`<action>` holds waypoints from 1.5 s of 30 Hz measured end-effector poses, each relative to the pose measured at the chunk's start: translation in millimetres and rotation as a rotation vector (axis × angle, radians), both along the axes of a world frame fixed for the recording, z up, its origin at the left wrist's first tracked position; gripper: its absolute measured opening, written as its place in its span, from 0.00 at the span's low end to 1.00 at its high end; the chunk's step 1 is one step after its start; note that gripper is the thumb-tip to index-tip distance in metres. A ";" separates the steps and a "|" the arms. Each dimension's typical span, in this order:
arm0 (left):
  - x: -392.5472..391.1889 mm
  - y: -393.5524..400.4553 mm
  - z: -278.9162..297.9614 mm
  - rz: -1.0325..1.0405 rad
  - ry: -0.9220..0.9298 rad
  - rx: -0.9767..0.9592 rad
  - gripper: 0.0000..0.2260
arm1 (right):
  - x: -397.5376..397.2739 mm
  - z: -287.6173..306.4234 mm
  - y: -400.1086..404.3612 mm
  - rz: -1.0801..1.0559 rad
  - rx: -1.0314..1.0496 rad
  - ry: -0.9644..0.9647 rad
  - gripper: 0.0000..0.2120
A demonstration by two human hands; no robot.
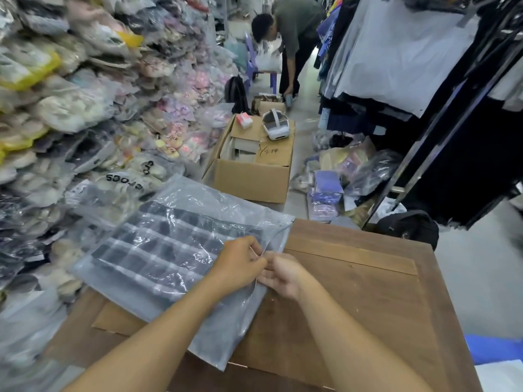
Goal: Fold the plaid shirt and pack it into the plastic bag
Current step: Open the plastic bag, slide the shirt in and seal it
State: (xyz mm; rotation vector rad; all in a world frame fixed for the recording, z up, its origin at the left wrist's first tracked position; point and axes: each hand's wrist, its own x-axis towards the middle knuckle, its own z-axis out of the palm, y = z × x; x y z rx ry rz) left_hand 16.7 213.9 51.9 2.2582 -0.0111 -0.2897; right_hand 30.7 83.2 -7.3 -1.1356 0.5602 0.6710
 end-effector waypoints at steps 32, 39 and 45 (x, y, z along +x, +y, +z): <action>125.8 -125.0 -15.7 -0.419 -0.131 0.293 0.05 | 50.1 3.2 -128.5 -0.177 -0.573 -0.454 0.19; 129.3 -134.1 -10.8 -0.237 -0.174 0.249 0.07 | 38.0 26.0 -134.3 0.071 -0.633 -0.389 0.12; 126.8 -149.8 5.4 -0.049 -0.159 0.165 0.07 | -9.1 38.0 -131.9 0.453 -0.594 -0.160 0.09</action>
